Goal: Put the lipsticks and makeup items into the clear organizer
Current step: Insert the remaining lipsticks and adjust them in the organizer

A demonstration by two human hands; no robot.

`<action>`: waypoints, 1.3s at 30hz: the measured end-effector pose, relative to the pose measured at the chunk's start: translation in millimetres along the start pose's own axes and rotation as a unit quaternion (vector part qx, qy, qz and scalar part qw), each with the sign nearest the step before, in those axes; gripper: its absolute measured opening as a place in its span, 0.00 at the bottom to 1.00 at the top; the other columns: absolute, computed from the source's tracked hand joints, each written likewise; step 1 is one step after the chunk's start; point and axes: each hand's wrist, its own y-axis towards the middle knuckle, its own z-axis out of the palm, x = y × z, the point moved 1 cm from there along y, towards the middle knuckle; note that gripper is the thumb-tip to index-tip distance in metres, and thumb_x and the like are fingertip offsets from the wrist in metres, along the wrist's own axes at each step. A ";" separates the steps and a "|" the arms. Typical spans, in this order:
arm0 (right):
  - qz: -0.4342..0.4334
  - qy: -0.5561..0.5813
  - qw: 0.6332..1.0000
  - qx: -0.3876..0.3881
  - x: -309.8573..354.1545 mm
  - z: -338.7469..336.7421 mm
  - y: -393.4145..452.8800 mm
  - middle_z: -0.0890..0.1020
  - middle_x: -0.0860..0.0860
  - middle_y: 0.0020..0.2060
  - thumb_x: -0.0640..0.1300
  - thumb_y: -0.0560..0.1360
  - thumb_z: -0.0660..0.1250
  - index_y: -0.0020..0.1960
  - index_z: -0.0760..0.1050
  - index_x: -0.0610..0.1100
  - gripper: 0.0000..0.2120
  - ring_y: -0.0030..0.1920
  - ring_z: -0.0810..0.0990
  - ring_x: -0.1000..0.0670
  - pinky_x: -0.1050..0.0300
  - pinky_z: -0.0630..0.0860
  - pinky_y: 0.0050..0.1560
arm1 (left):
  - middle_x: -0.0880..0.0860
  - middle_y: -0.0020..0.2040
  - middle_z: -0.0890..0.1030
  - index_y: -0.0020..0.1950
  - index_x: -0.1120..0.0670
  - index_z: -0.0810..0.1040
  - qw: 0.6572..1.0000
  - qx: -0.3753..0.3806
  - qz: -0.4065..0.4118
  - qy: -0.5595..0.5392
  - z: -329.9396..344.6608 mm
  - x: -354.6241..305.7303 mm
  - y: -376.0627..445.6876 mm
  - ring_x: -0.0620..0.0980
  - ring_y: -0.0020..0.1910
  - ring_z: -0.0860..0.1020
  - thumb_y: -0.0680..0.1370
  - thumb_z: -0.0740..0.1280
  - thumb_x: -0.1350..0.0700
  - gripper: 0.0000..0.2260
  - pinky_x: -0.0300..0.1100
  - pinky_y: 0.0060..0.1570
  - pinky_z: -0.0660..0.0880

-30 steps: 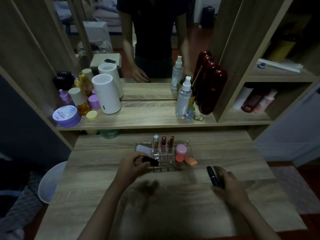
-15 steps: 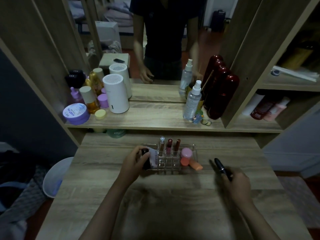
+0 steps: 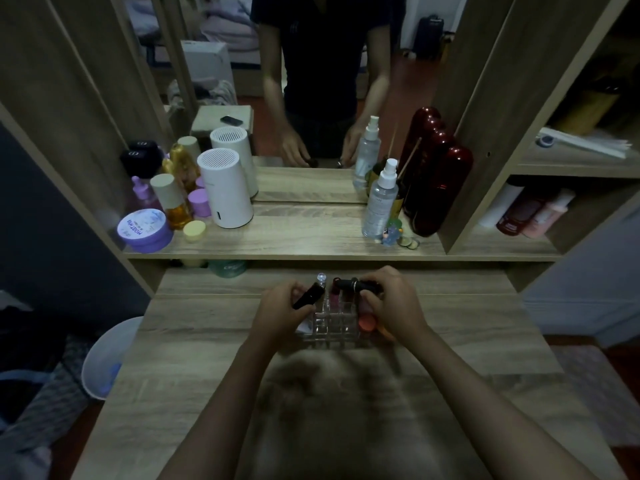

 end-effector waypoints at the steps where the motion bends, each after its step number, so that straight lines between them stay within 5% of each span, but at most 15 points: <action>1: 0.010 0.011 1.000 -0.003 -2.1 2.9 1.1 0.79 0.46 0.45 0.37 0.71 0.68 0.54 0.80 0.41 0.12 0.45 0.75 0.51 0.59 0.70 0.47 | 0.54 0.45 0.81 0.50 0.56 0.77 1.000 -0.001 0.000 0.000 0.4 0.5 0.6 0.48 0.43 0.77 0.69 0.72 0.61 0.11 0.36 0.40 0.72; 4: 0.113 0.184 0.976 0.036 -5.4 10.7 0.4 0.79 0.46 0.35 0.34 0.74 0.63 0.51 0.80 0.38 0.09 0.36 0.75 0.50 0.55 0.72 0.39 | 0.54 0.48 0.82 0.51 0.56 0.78 1.000 -0.004 0.004 0.010 1.1 4.4 0.9 0.47 0.44 0.76 0.69 0.71 0.62 0.12 0.34 0.40 0.71; 7: 0.257 0.422 0.866 0.076 -4.7 14.4 -4.1 0.75 0.45 0.30 0.36 0.77 0.60 0.39 0.79 0.42 0.12 0.28 0.72 0.51 0.58 0.69 0.32 | 0.57 0.50 0.82 0.53 0.57 0.79 0.999 -0.005 0.013 0.037 1.7 6.6 0.6 0.52 0.47 0.78 0.69 0.70 0.64 0.13 0.43 0.46 0.75; 10: 0.318 0.526 0.784 0.087 -1.8 13.5 -7.0 0.77 0.47 0.31 0.37 0.77 0.59 0.40 0.77 0.44 0.10 0.24 0.75 0.55 0.60 0.69 0.31 | 0.60 0.47 0.83 0.52 0.58 0.81 0.998 -0.022 0.039 0.049 1.3 5.3 1.3 0.51 0.42 0.76 0.68 0.70 0.66 0.14 0.42 0.45 0.72; 13: 0.316 0.574 0.747 0.111 -0.5 13.4 -9.5 0.81 0.48 0.36 0.37 0.77 0.58 0.46 0.76 0.45 0.09 0.31 0.80 0.53 0.59 0.72 0.33 | 0.59 0.49 0.83 0.53 0.58 0.81 0.998 -0.016 0.039 0.048 2.9 4.0 3.7 0.46 0.42 0.74 0.70 0.69 0.66 0.13 0.39 0.46 0.71; 19: 0.311 0.551 0.769 0.087 1.6 13.1 -6.9 0.81 0.43 0.42 0.32 0.74 0.61 0.50 0.72 0.42 0.09 0.37 0.77 0.48 0.56 0.71 0.39 | 0.58 0.49 0.83 0.53 0.59 0.80 0.999 -0.019 0.018 0.045 7.5 3.1 10.8 0.44 0.42 0.75 0.70 0.71 0.63 0.12 0.34 0.43 0.71; 22: 0.290 0.537 0.788 0.078 3.6 15.0 -6.0 0.79 0.43 0.38 0.34 0.77 0.59 0.49 0.72 0.40 0.05 0.33 0.75 0.49 0.58 0.72 0.35 | 0.57 0.42 0.84 0.45 0.59 0.79 0.998 -0.045 0.011 0.043 8.9 0.9 15.3 0.45 0.36 0.75 0.67 0.73 0.62 0.09 0.30 0.32 0.65; 28: 0.279 0.428 0.859 0.043 6.8 33.5 1.9 0.72 0.46 0.32 0.37 0.78 0.58 0.43 0.67 0.45 0.06 0.28 0.72 0.49 0.60 0.72 0.23 | 0.57 0.39 0.83 0.41 0.58 0.77 0.998 -0.055 0.019 0.036 16.9 1.1 19.3 0.50 0.36 0.77 0.65 0.74 0.63 0.09 0.38 0.35 0.69; 32: 0.240 0.348 0.905 0.053 3.7 43.9 5.8 0.76 0.43 0.36 0.38 0.79 0.57 0.50 0.67 0.39 0.02 0.30 0.78 0.46 0.52 0.77 0.30 | 0.58 0.39 0.82 0.40 0.58 0.77 0.997 -0.057 0.034 0.033 19.9 -0.1 21.9 0.53 0.37 0.78 0.64 0.73 0.64 0.09 0.41 0.38 0.72; 35: 0.172 0.220 0.959 0.039 3.6 44.0 3.7 0.81 0.37 0.43 0.38 0.76 0.63 0.49 0.75 0.36 0.06 0.42 0.81 0.40 0.43 0.78 0.45 | 0.56 0.41 0.82 0.42 0.57 0.79 0.997 -0.054 0.042 0.036 23.4 2.0 22.5 0.47 0.37 0.76 0.64 0.73 0.65 0.10 0.30 0.35 0.67; 39: 0.118 0.158 0.980 0.006 0.5 47.6 1.9 0.82 0.42 0.43 0.39 0.73 0.68 0.48 0.79 0.37 0.07 0.44 0.78 0.45 0.59 0.70 0.39 | 0.58 0.44 0.82 0.46 0.59 0.79 0.997 -0.055 0.043 0.028 26.8 3.1 21.3 0.51 0.42 0.79 0.65 0.72 0.66 0.11 0.38 0.41 0.75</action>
